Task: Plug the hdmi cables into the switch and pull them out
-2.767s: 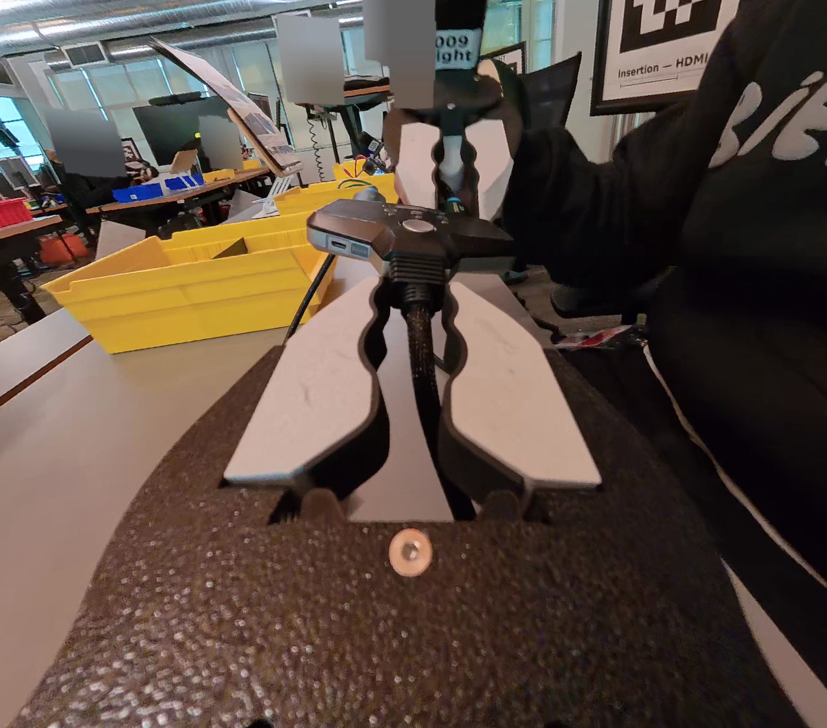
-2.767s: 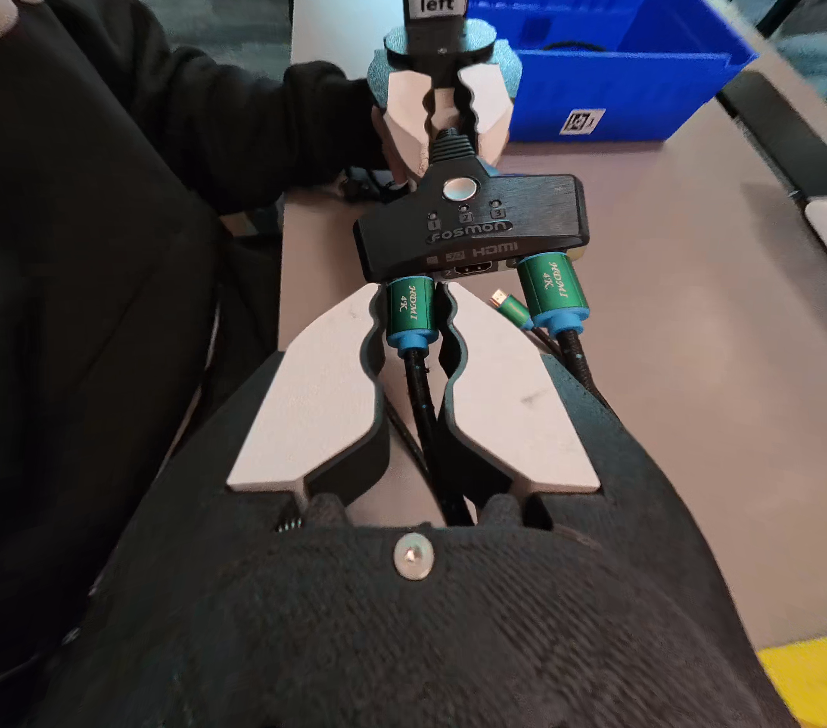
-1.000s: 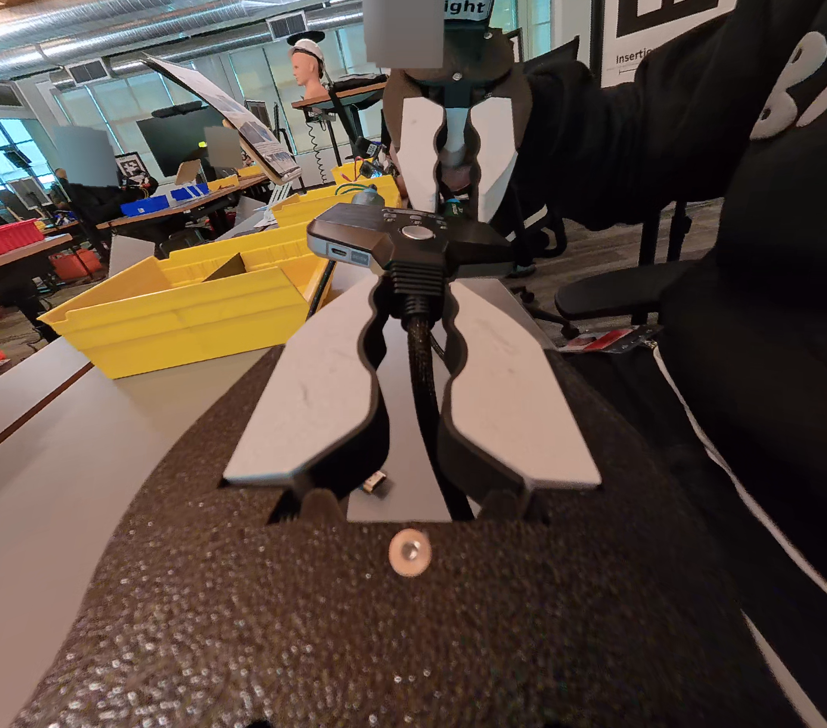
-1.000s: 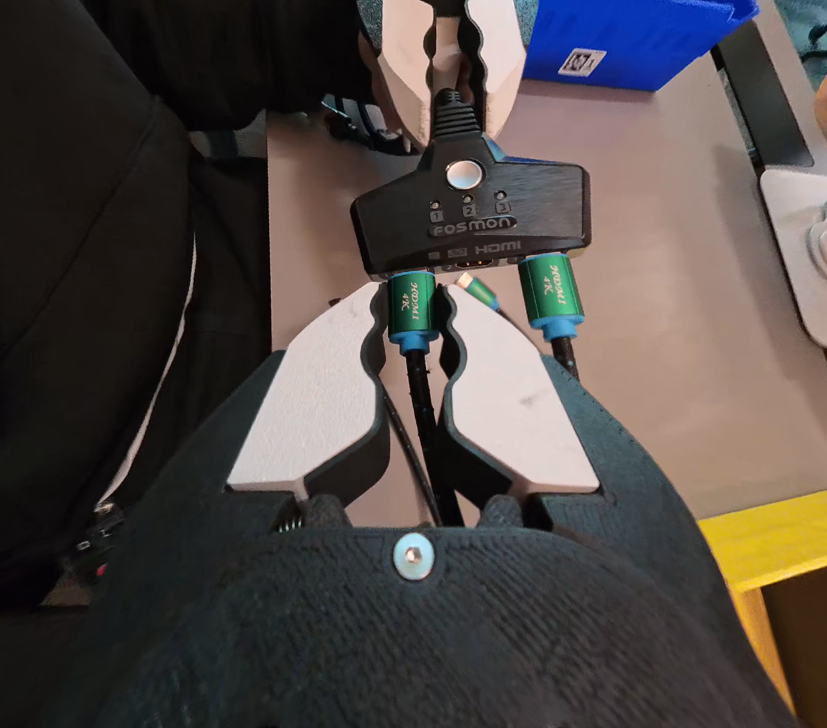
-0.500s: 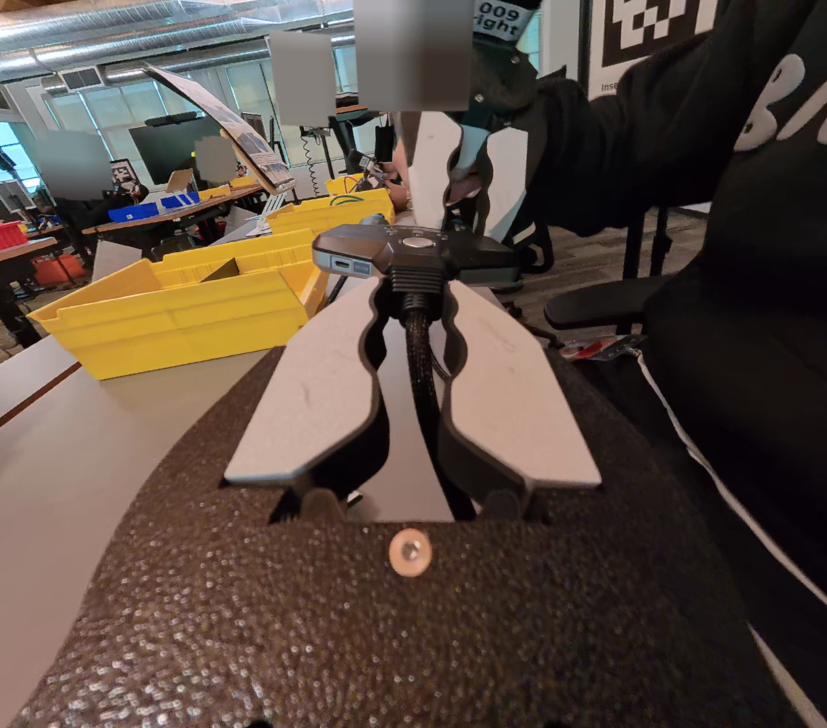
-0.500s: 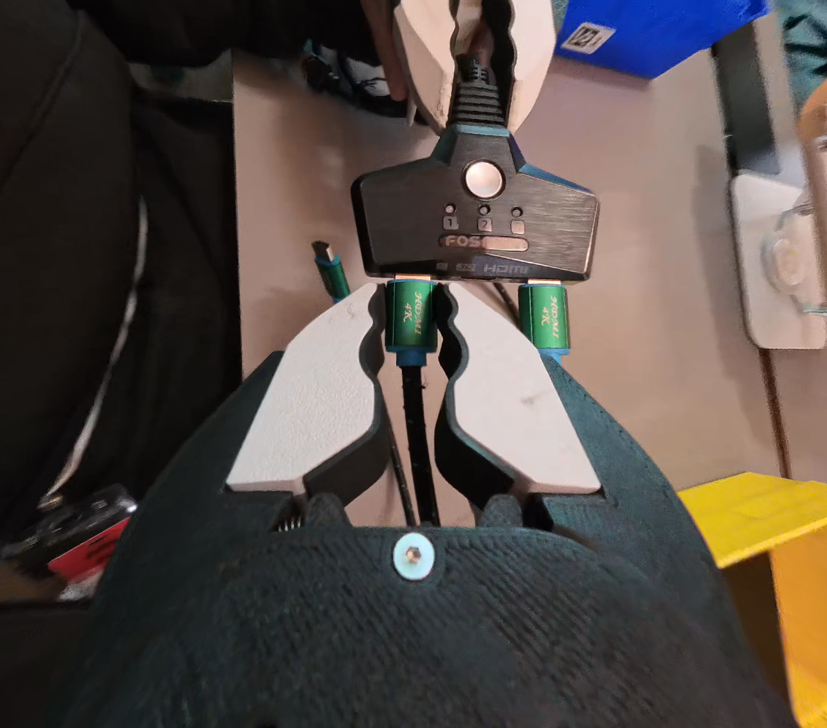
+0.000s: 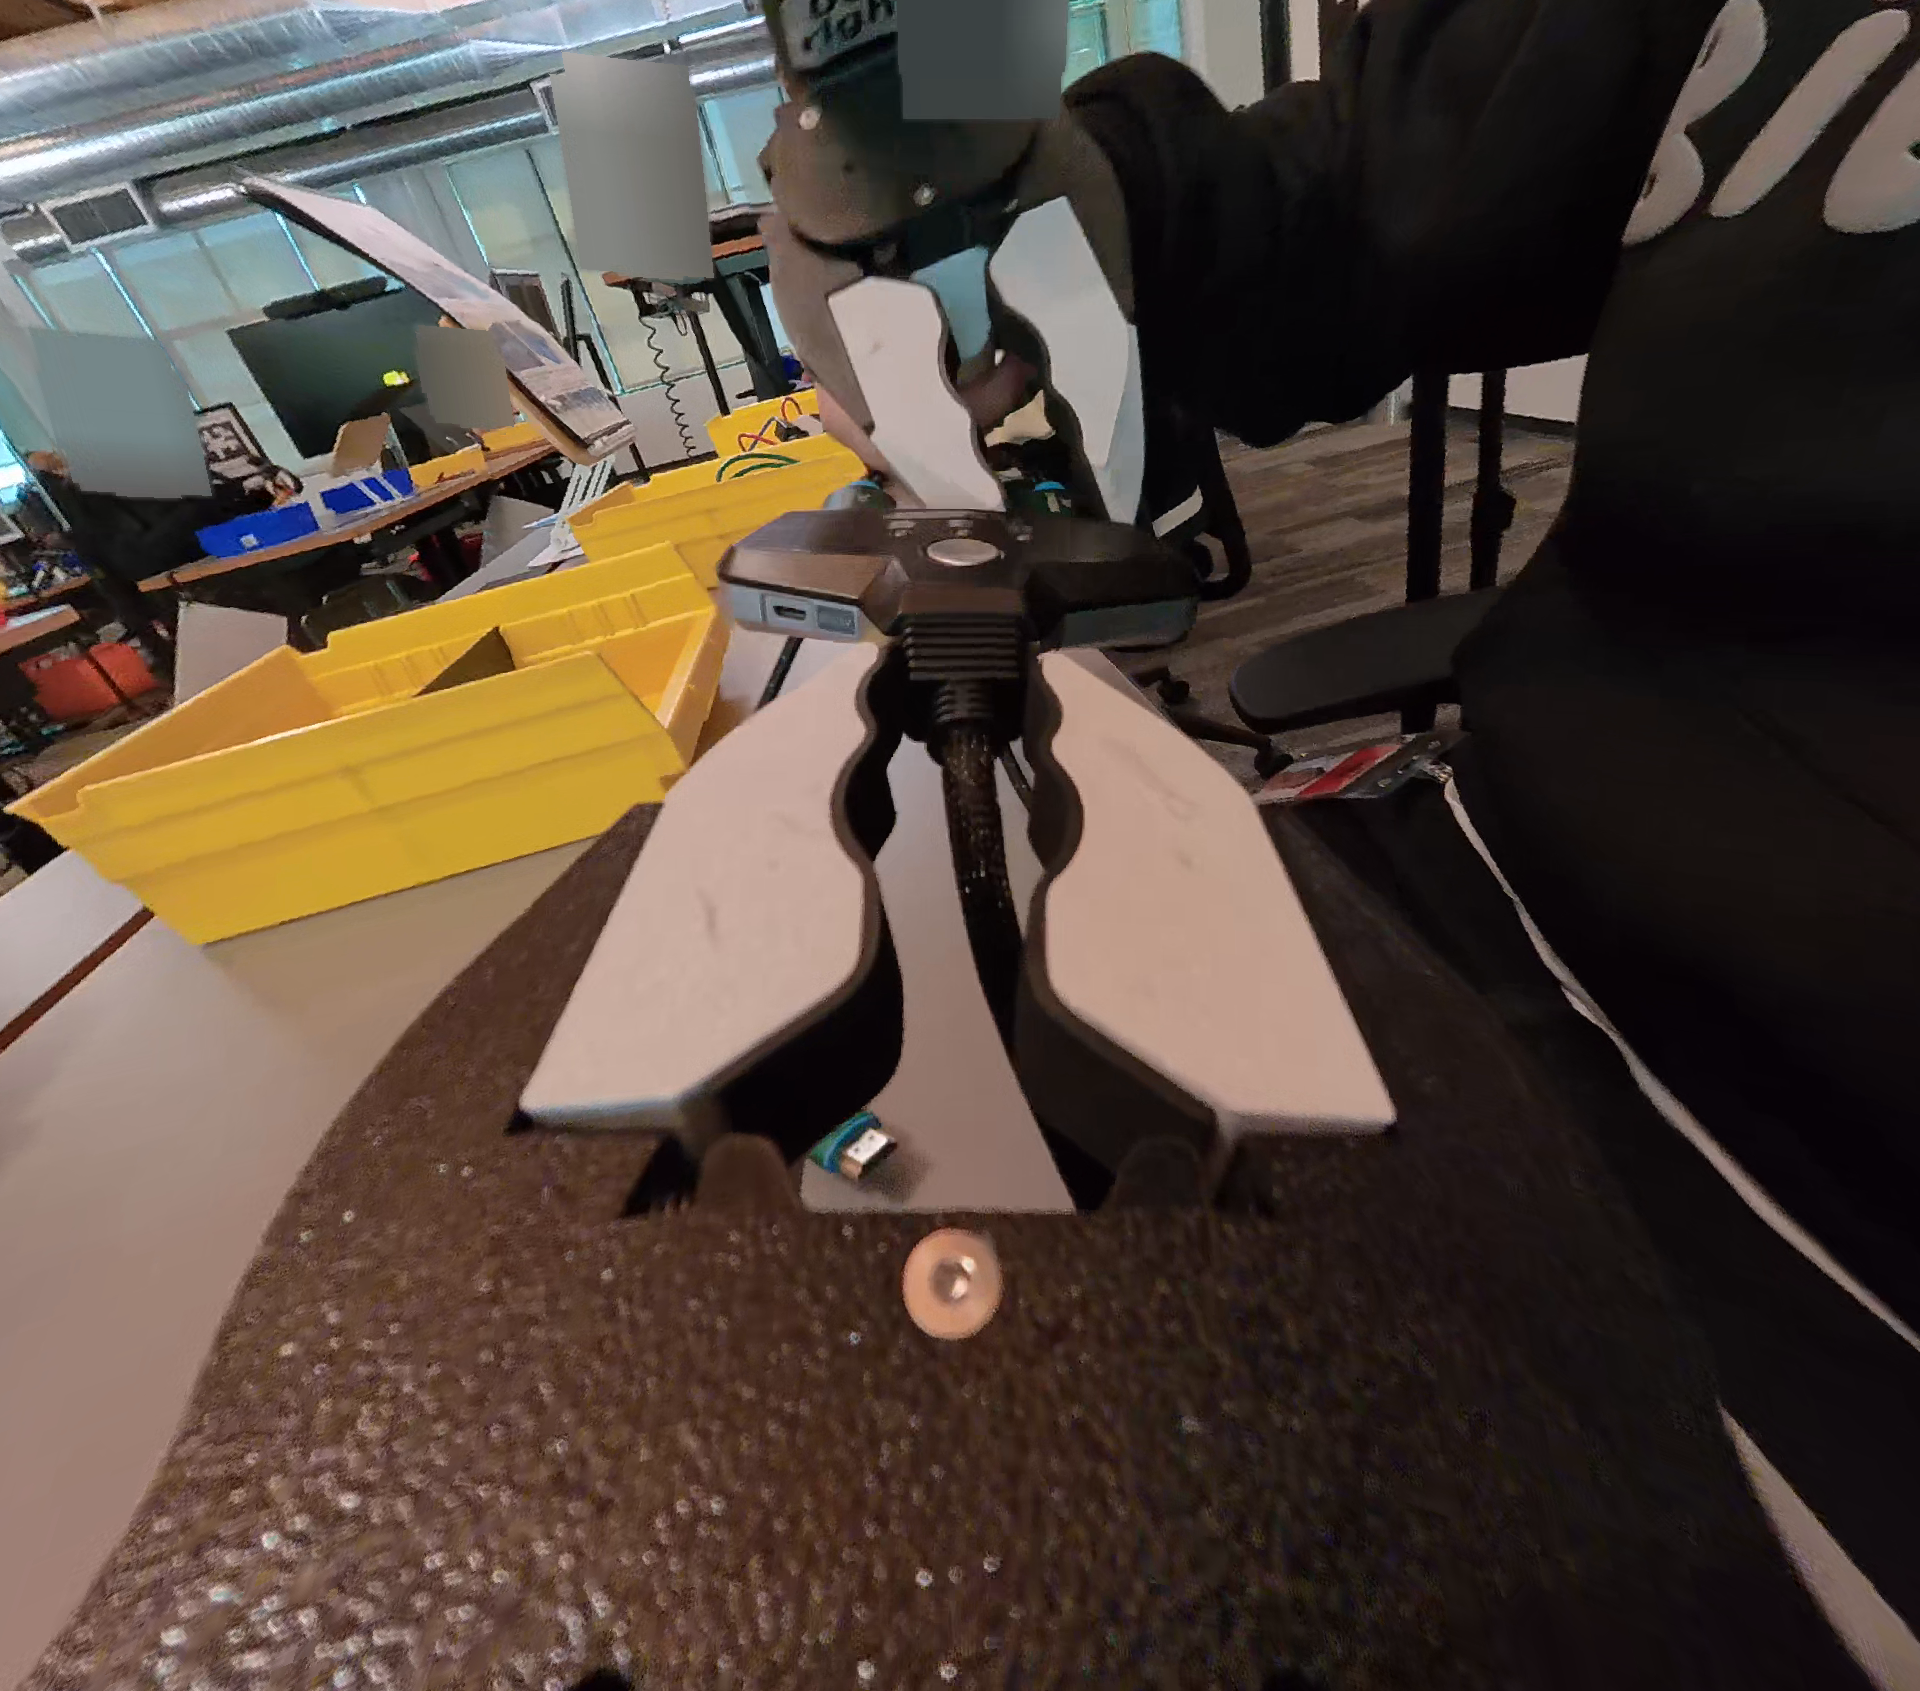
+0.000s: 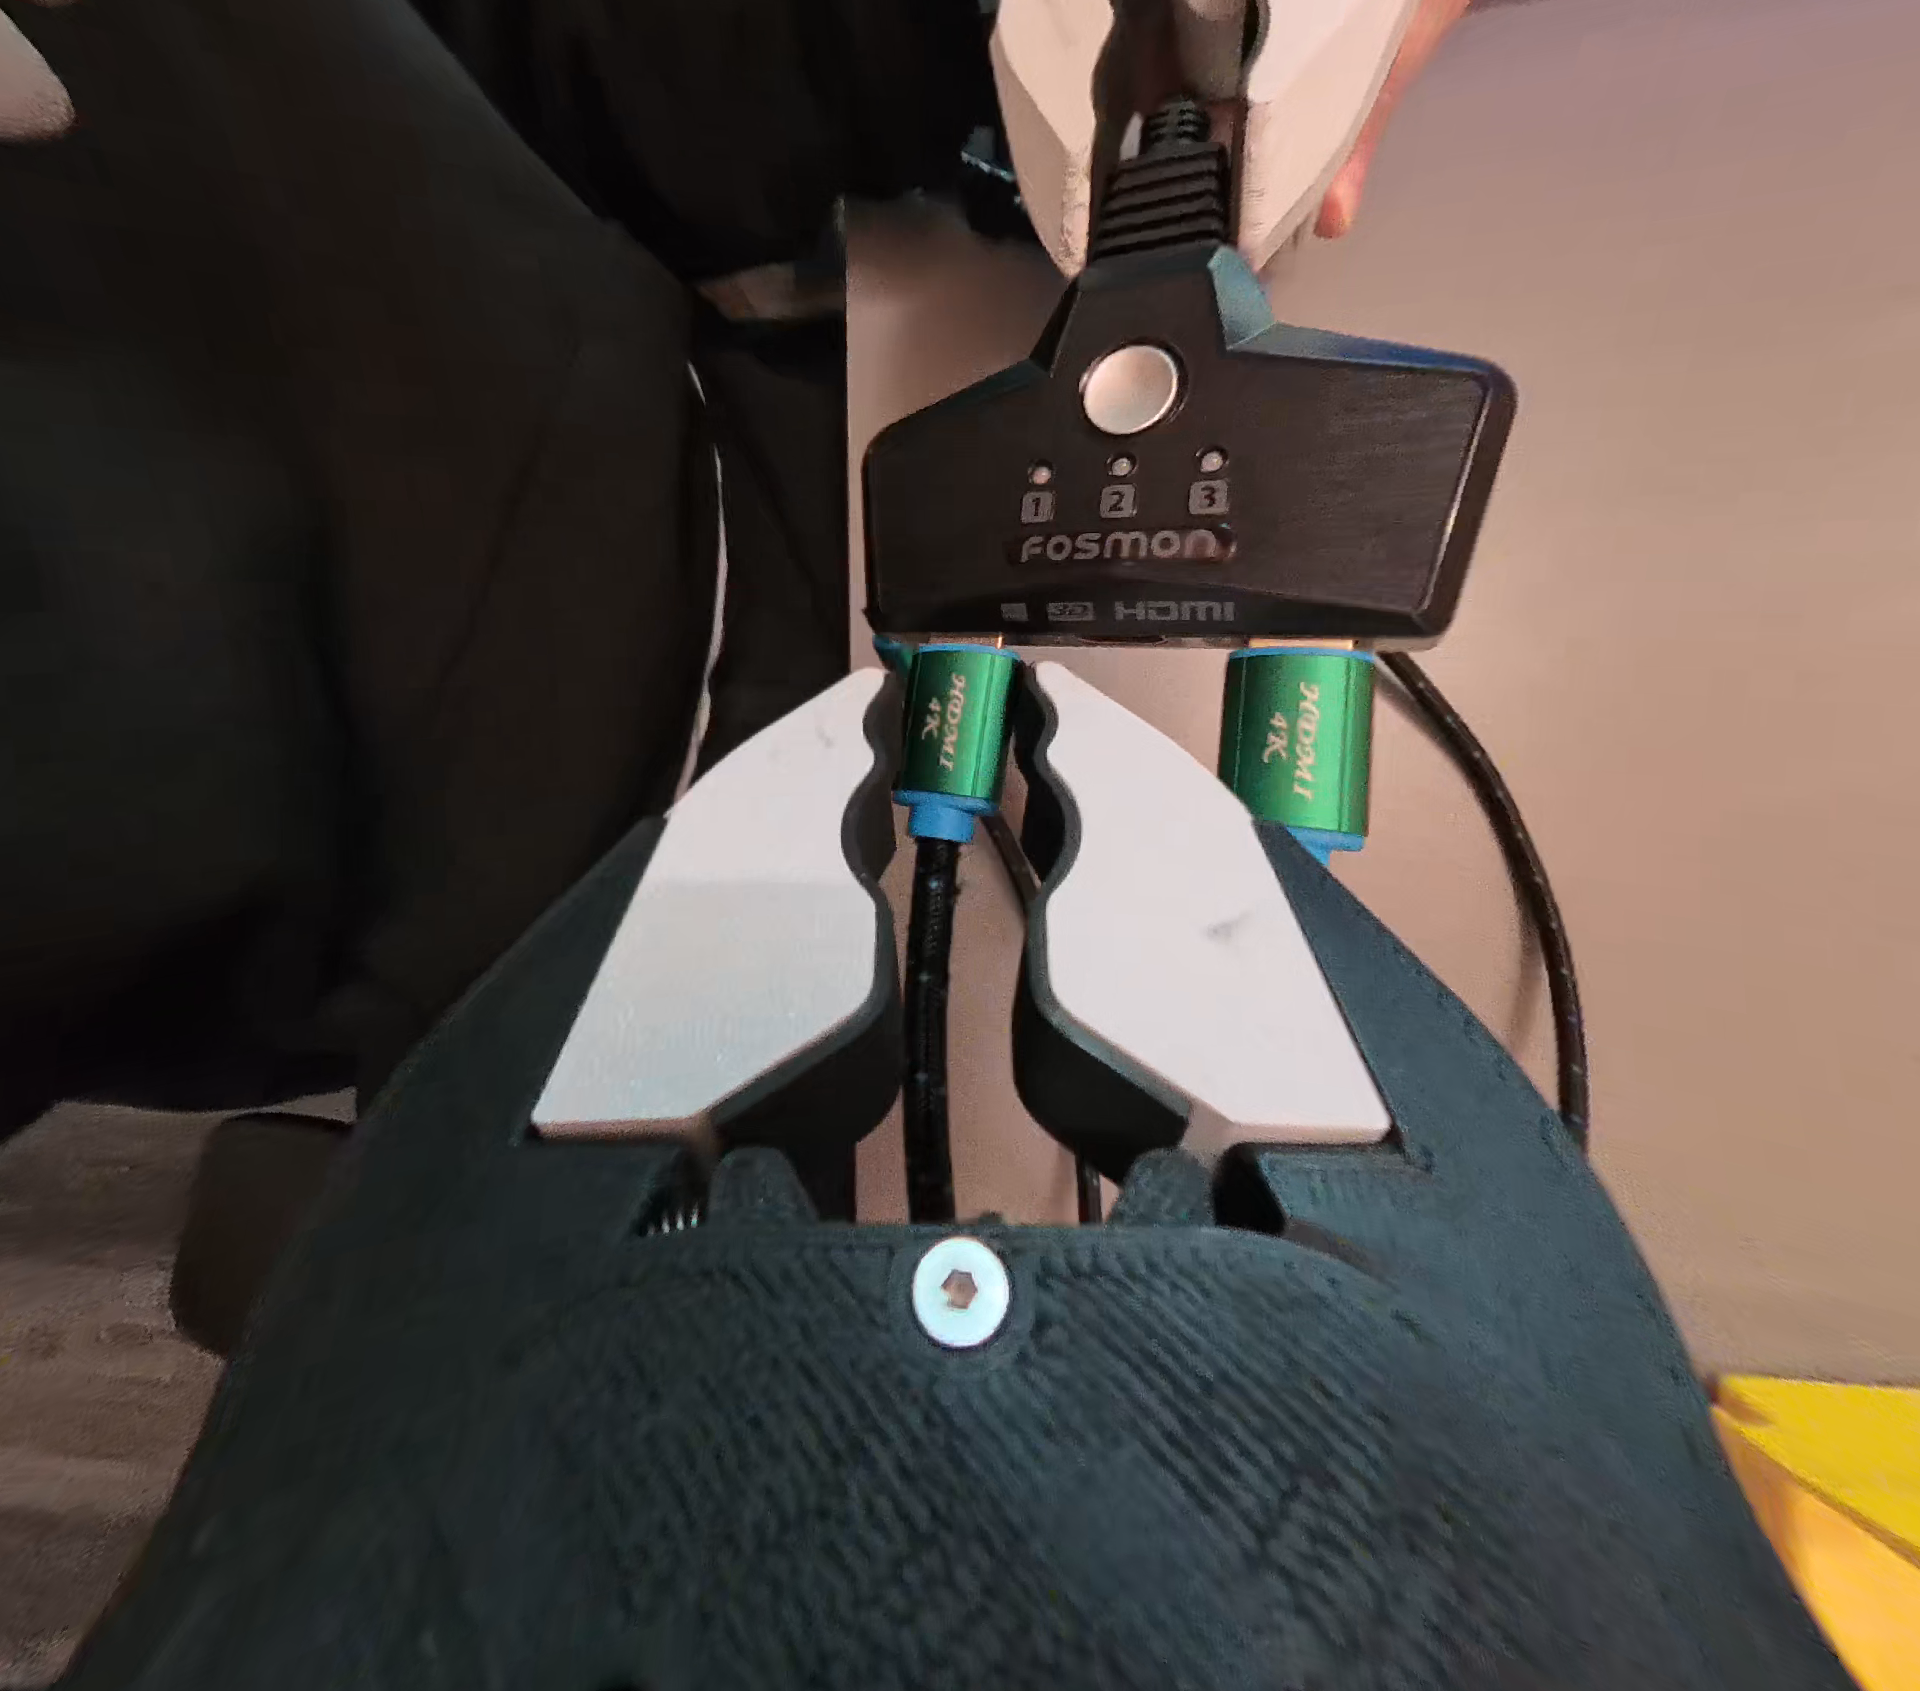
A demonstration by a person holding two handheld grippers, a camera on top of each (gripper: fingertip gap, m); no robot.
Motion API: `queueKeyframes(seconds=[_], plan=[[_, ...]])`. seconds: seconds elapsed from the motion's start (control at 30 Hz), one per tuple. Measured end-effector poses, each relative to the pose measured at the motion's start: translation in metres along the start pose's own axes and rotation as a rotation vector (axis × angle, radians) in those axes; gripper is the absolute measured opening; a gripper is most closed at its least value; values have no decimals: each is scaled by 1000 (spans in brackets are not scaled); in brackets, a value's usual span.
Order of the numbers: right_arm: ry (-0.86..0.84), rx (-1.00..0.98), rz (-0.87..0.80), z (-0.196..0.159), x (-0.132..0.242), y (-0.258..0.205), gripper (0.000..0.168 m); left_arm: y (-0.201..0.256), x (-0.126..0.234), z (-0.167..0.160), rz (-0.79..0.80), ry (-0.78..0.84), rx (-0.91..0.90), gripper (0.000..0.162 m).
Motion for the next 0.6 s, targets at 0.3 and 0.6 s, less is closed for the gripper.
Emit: queueKeyframes(seconds=[0.3,0.6], plan=[[-41,125,-203,1,-11,4,20,-4,3,0,46,1,-12,22],[-34,384,-515,2,-14,6,22,-12,10,-2,89,54,87,22]])
Point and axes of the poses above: each gripper's, where its closed fingertips meet, x back along the fingers, z out of its top, y = z × x across the jaws, the point moved 6 cm from there along x, back along the fingers, and after that the axes turned 2 degrees about -x, right-handed, at the moved point
